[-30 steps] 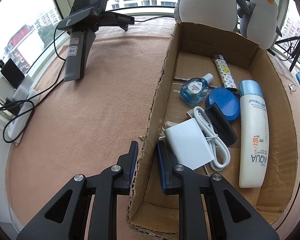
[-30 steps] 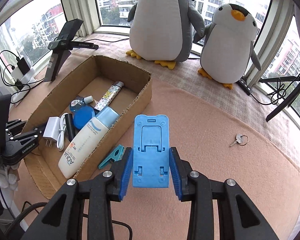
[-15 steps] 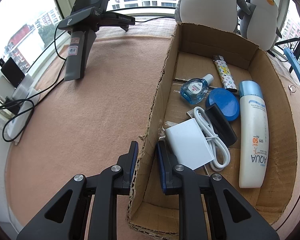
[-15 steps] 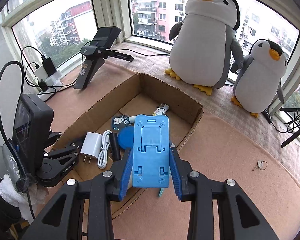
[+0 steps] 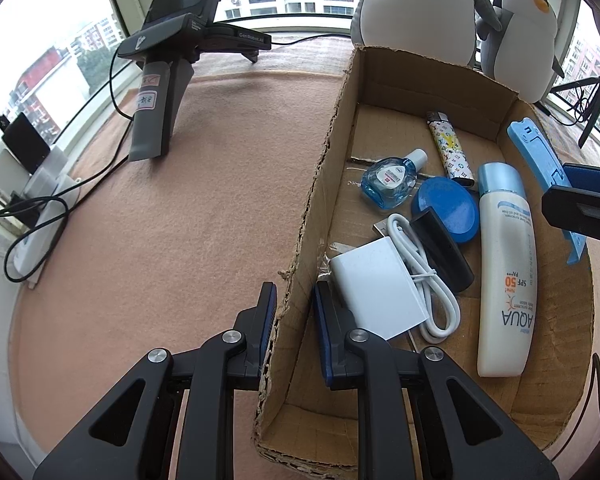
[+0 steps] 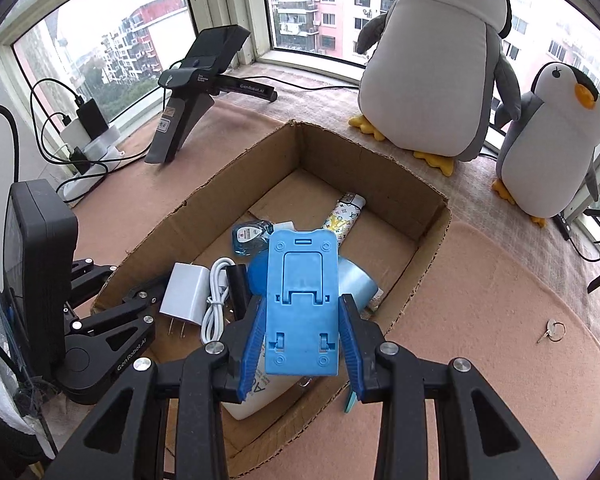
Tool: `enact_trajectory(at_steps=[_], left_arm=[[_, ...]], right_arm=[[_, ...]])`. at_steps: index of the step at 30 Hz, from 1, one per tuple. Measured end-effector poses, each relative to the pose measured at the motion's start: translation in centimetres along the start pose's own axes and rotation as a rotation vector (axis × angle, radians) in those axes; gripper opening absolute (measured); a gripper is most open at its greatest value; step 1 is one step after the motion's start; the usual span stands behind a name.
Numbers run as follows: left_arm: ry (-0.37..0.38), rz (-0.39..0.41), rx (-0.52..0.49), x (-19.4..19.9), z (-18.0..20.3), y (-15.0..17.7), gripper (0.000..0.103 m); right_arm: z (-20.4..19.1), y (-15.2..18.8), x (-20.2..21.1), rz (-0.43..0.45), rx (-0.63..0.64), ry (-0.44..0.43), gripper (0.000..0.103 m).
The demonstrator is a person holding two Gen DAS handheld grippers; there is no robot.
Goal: Organize rigid objects
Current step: 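Carry the blue phone stand with the right gripper into the box and release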
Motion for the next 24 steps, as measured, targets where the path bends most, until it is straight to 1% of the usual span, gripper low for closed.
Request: enact_trajectory(at_steps=[8, 16, 17, 18, 20, 24], left_arm=[[0.008, -0.001, -0.016, 0.0, 0.09, 0.01, 0.017], [0.016, -0.001, -0.031, 0.01, 0.16, 0.02, 0.017], [0.016, -0.001, -0.032, 0.01, 0.17, 0.01, 0.017], [0.017, -0.002, -0.033, 0.0, 0.15, 0.02, 0.017], [0.018, -0.002, -0.034, -0.01, 0.18, 0.03, 0.017], [0.02, -0.002, -0.037, 0.01, 0.17, 0.02, 0.017]], right_arm=[[0.27, -0.11, -0.41, -0.007, 0.005, 0.004, 0.033], [0.08, -0.37, -0.21, 0.005, 0.016, 0.007, 0.034], [0.06, -0.43, -0.14, 0.007, 0.015, 0.005, 0.037], [0.05, -0.48, -0.07, 0.009, 0.014, 0.003, 0.044], [0.11, -0.6, 0.13, 0.019, 0.011, 0.007, 0.051], [0.26, -0.77, 0.37, 0.027, 0.006, 0.014, 0.06]])
Point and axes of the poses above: each gripper's, at about its wrist camera, not at the fingertips, and x roughly against the way its jaws point, z to its right, y to its underside, the point moved 9 cm from there along -x, roughly the way its jaws point, and after that the axes turned 10 degrees about x, right-handed, at the moved point
